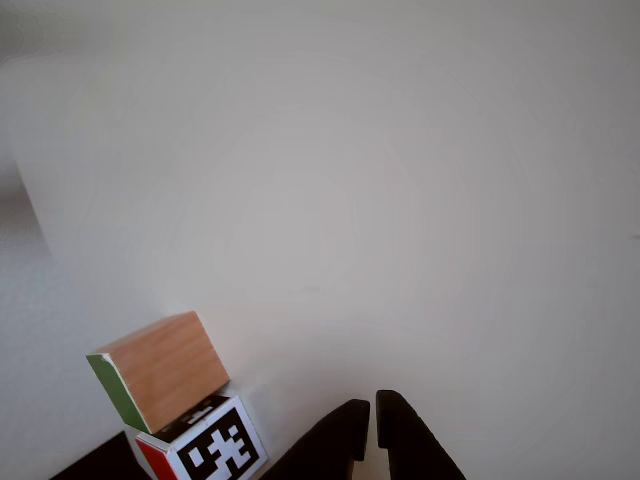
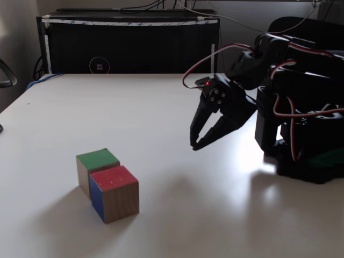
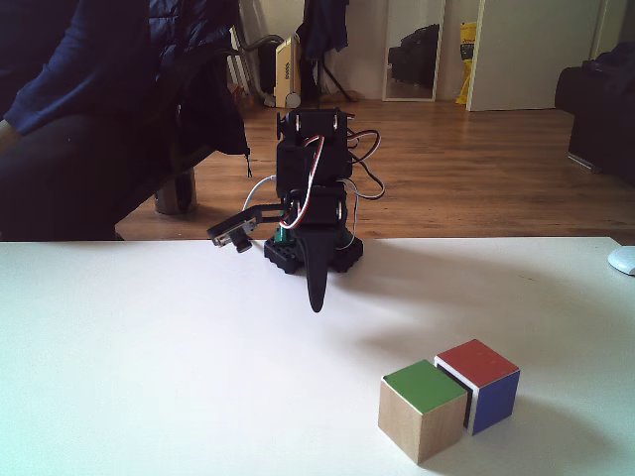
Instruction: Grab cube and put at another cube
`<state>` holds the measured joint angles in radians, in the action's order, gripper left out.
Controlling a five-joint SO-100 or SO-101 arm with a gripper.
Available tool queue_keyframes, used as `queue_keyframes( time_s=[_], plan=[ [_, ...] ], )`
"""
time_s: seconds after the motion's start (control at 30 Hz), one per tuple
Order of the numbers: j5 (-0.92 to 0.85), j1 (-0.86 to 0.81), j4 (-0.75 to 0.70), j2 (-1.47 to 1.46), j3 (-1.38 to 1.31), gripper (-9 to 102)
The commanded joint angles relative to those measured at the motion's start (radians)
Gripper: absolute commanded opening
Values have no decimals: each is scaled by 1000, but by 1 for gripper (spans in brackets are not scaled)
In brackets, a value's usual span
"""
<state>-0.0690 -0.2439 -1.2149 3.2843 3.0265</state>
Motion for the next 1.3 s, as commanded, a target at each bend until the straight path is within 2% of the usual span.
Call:
queue_keyframes(
  time_s=[0.0, 0.5, 0.7, 0.93, 1.1, 1.27],
  plan=[
    [46, -117, -64, 3, -58, 0],
    [43, -115, -64, 3, -58, 0],
    [-14, -91, -51, 3, -94, 0],
    [-54, 35, -18, -38, -219, 8],
    [-98, 115, 87, -371, -399, 19],
    [-186, 129, 74, -790, -726, 24]
  ],
)
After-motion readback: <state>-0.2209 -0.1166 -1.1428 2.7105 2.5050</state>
